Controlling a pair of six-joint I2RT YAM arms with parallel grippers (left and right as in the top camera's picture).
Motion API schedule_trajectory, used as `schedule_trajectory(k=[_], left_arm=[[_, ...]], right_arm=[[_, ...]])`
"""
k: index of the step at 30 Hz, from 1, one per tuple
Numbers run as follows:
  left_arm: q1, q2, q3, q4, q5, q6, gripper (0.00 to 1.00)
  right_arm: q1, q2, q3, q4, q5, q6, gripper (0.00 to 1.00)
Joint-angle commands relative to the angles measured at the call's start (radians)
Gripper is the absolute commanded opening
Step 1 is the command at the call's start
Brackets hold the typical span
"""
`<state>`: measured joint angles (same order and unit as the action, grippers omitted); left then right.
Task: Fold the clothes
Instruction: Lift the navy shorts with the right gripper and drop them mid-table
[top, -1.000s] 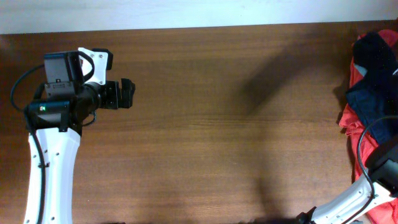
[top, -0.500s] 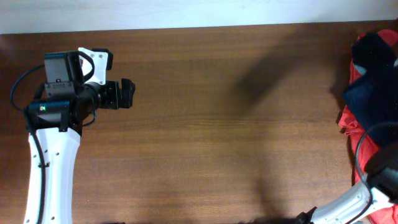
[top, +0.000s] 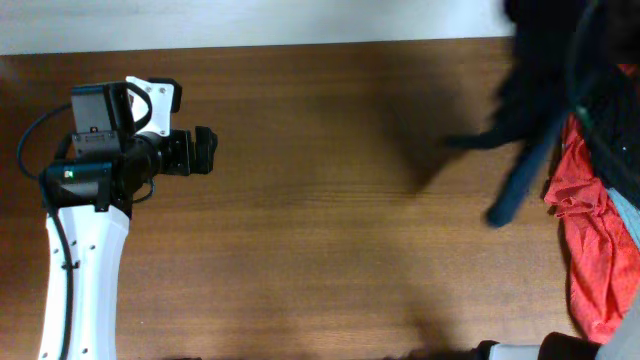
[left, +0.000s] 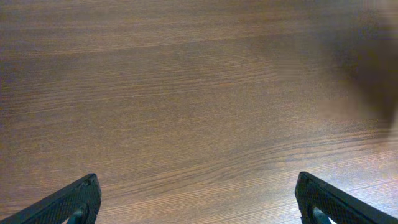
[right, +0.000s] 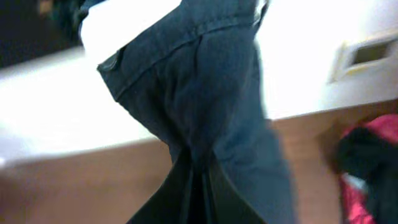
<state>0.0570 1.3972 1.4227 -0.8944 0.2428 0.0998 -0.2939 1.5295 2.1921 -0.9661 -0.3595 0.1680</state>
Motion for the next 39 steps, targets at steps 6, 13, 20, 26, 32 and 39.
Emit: schedule_trajectory(k=[6,13,20,26,32,39], left_arm=[[-0.004,0.003,0.020,-0.001,0.000,-0.009,0.99],[-0.004,0.003,0.020,-0.001,0.000,-0.009,0.99],[-0.004,0.003,0.020,-0.001,0.000,-0.009,0.99],[-0.004,0.003,0.020,-0.001,0.000,-0.009,0.99],[-0.004,0.003,0.020,-0.001,0.000,-0.009,0.99],[-0.004,0.003,0.020,-0.001,0.000,-0.009,0.99]], right_arm=[[0.280,0.137,-0.038,-0.206,0.192,-0.131,0.04],[0.338,0.126,-0.037,-0.108,0.713,-0.127,0.07],[0.397,0.118,-0.029,-0.093,0.542,-0.127,0.04],[0.594,0.200,-0.038,-0.154,0.416,-0.062,0.04],[0.766,0.377,-0.047,-0.209,0.415,0.025,0.17],[0.885,0.449,-0.047,-0.238,0.555,0.022,0.54]])
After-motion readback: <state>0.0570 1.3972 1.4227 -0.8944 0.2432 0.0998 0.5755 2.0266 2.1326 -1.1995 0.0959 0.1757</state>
